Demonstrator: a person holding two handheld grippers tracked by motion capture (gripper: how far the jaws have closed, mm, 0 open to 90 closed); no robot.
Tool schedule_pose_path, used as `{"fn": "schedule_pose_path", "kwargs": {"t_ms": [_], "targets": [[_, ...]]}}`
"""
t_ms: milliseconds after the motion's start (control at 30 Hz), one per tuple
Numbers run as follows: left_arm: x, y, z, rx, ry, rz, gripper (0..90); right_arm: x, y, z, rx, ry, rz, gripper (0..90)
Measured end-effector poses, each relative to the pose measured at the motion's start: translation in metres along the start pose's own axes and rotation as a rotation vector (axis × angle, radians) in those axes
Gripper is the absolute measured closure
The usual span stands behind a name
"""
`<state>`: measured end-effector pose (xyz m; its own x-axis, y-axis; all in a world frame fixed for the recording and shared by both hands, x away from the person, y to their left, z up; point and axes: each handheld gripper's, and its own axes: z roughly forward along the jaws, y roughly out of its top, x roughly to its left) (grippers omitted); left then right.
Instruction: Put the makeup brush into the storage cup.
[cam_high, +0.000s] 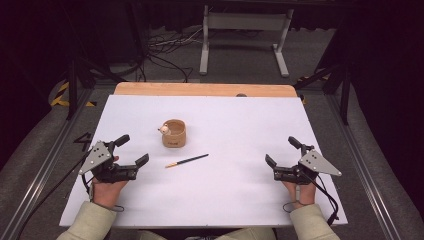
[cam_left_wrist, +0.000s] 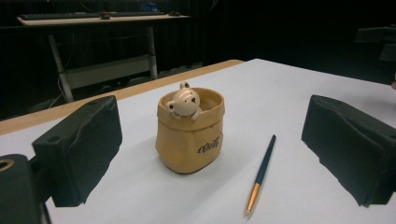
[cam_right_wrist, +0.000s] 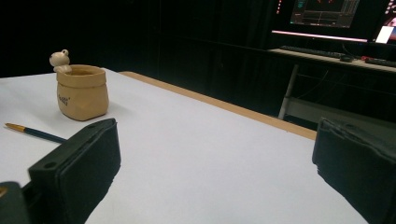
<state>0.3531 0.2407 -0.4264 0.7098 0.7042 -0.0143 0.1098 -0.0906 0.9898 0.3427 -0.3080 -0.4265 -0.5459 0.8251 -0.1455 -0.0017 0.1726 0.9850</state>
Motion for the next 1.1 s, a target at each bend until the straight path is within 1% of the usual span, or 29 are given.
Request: {"fn": "schedule_pose_path", "kwargs": {"t_ms": [333, 433, 533, 633, 800, 900, 967, 1100], "targets": [[-0.003, 0.005, 0.001, -0.009, -0.011, 0.0, 5.5, 0.0, 0.0, 0.0, 0.001, 0.003, 0.0, 0.6], [-0.004, 0.008, 0.003, -0.014, -0.021, -0.009, 5.5, 0.0, 0.0, 0.0, 0.001, 0.005, 0.001, 0.6], [-0.007, 0.014, 0.009, -0.013, -0.04, -0.002, 5.4, 0.0, 0.001, -0.001, -0.005, 0.005, 0.003, 0.6], [-0.011, 0.018, 0.016, -0.003, -0.064, 0.015, 5.2, -0.001, 0.001, -0.001, -0.004, 0.007, 0.005, 0.6], [-0.016, 0.028, 0.03, 0.003, -0.104, 0.027, 4.8, -0.001, 0.0, 0.0, -0.005, 0.012, 0.007, 0.6], [-0.019, 0.033, 0.036, 0.005, -0.117, 0.029, 4.6, -0.001, 0.0, 0.0, -0.003, 0.015, 0.01, 0.6], [-0.02, 0.036, 0.04, 0.014, -0.124, 0.03, 4.3, -0.001, 0.001, 0.0, -0.003, 0.016, 0.008, 0.6], [-0.022, 0.042, 0.05, 0.046, -0.156, 0.03, 4.3, -0.002, 0.001, -0.001, -0.003, 0.013, 0.01, 0.6]]}}
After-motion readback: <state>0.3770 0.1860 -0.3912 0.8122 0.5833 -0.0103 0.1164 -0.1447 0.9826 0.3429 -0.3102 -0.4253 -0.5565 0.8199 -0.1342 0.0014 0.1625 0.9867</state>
